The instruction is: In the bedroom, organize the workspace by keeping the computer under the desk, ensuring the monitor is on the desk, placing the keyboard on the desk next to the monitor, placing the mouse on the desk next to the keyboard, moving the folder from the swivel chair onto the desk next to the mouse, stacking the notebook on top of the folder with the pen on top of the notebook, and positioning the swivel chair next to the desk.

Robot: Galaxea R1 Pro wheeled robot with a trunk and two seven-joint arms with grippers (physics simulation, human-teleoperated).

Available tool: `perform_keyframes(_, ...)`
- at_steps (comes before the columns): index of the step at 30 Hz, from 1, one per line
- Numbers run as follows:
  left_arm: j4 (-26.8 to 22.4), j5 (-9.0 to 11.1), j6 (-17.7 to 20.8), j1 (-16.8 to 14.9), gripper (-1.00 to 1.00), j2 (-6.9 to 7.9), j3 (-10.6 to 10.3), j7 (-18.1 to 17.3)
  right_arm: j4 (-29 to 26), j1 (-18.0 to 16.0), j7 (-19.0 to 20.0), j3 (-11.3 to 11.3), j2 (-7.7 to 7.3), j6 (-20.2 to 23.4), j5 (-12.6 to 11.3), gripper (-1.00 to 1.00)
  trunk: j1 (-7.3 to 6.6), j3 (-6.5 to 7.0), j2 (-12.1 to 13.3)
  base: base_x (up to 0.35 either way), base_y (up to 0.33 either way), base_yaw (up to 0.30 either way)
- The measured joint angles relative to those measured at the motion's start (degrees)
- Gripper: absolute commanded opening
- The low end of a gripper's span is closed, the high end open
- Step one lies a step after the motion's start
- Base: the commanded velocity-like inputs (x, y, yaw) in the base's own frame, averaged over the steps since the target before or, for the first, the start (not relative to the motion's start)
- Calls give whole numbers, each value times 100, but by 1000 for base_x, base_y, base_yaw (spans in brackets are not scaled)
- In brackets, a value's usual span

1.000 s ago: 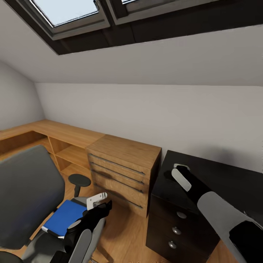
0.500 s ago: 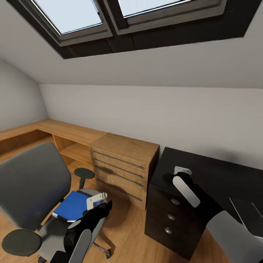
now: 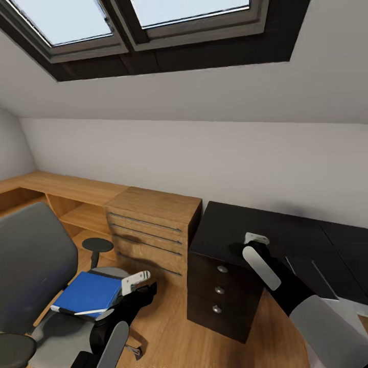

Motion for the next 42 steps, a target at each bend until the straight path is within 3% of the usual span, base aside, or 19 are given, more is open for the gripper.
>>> perform_keyframes(7, 0, 0, 0, 0, 100, 0, 0, 0, -16, 0, -8, 8, 16, 0, -6, -100, 0, -19, 0, -231, 0, -145)
perform_keyframes(11, -1, 0, 0, 0, 100, 0, 0, 0, -115, 0, -208, 10, 18, -2, -8, -100, 0, -19, 0, -205, 0, -2)
perform_keyframes(22, 8, 3, 0, 0, 100, 0, 0, 0, -125, 0, -257, -12, 4, -37, -10, -100, -2, -20, 0, -8, 0, -221)
perform_keyframes(34, 9, 0, 0, 0, 100, 0, 0, 0, 200, 0, -279, -55, -8, -795, -10, -100, -3, -20, 0, 0, 0, -293)
perform_keyframes(38, 9, 0, 0, 0, 100, 0, 0, 0, 411, 0, -273, -298, -2, -994, -11, -100, -3, -20, 0, 0, 0, -295)
perform_keyframes(42, 9, 0, 0, 0, 100, 0, 0, 0, 589, 0, -322, -378, 3, -1327, -7, -100, -3, -20, 0, 0, 0, -295)
